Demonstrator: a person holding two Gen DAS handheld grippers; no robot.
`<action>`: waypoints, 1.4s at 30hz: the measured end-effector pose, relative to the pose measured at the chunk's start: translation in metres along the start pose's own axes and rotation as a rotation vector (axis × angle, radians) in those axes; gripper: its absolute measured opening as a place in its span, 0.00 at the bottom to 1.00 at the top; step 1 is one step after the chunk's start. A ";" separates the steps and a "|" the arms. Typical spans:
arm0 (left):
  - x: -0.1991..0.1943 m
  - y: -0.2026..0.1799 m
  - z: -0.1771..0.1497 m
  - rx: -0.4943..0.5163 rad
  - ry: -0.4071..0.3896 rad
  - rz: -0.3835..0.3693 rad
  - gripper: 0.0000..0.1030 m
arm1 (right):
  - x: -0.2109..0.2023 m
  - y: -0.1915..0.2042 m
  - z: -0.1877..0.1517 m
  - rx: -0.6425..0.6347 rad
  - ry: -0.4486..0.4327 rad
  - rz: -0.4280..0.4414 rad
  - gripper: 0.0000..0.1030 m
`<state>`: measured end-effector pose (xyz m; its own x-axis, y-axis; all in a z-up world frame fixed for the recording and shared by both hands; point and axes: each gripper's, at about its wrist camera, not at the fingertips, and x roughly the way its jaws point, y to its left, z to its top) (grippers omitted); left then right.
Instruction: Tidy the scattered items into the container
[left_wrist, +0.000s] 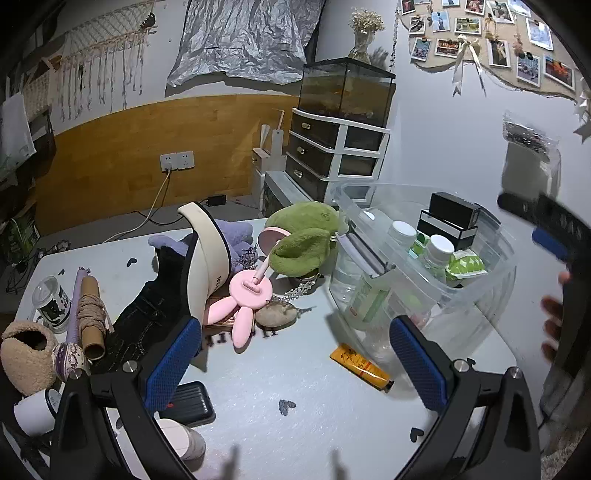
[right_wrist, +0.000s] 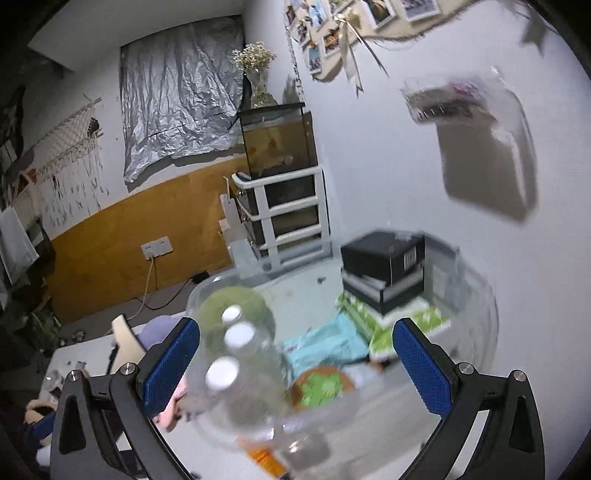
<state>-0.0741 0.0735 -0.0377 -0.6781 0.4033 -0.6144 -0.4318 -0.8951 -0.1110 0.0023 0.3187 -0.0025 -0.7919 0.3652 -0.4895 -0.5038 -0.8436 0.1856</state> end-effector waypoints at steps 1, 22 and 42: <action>-0.003 0.002 0.000 0.002 -0.001 -0.005 0.99 | -0.001 0.003 -0.005 -0.005 0.007 -0.005 1.00; -0.043 0.026 0.002 0.033 0.062 -0.074 0.99 | -0.066 0.055 -0.068 -0.065 0.140 -0.059 1.00; -0.063 0.040 -0.006 0.098 0.025 -0.053 1.00 | -0.088 0.062 -0.092 -0.025 0.123 -0.111 1.00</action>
<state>-0.0452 0.0116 -0.0076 -0.6384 0.4434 -0.6292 -0.5236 -0.8493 -0.0673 0.0727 0.1982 -0.0259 -0.6824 0.4073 -0.6070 -0.5761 -0.8108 0.1036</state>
